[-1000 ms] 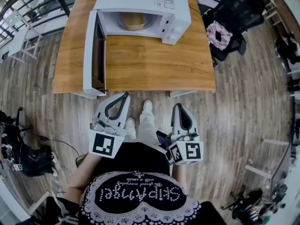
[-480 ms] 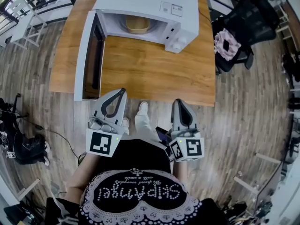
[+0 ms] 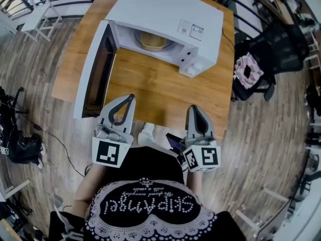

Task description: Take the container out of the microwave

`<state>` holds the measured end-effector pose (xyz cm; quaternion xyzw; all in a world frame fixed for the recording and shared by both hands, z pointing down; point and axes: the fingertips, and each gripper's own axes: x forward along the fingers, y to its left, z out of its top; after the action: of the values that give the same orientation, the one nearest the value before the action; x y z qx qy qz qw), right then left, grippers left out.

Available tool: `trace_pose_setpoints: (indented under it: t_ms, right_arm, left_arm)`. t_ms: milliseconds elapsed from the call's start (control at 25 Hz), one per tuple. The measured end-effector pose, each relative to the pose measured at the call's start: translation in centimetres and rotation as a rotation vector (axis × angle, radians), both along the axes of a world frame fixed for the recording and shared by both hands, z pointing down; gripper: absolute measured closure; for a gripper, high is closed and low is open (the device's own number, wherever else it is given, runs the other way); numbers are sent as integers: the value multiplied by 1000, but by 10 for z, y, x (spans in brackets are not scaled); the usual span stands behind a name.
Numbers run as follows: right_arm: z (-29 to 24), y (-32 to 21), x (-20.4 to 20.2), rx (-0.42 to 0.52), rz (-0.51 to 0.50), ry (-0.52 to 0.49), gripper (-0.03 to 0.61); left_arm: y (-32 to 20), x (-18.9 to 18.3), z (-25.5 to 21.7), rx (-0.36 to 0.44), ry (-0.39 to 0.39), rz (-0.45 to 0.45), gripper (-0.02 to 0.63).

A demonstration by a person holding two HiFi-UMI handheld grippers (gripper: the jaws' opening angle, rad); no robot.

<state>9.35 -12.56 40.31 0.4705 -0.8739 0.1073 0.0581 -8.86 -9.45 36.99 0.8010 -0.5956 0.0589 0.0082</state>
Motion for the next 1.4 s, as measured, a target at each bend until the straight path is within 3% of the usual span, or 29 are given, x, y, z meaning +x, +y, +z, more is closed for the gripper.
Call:
trace_pose_setpoints:
  t_ms: [320, 920, 1400]
  right_arm:
    - [0, -32, 9, 6, -43, -7, 545]
    - [7, -57, 37, -10, -55, -28, 545]
    - [11, -52, 29, -27, -76, -22, 545]
  left_arm:
    - [-27, 8, -3, 23, -14, -49, 591]
    - [-50, 31, -12, 63, -74, -59, 591]
    - [-51, 28, -12, 73, -26, -82, 591]
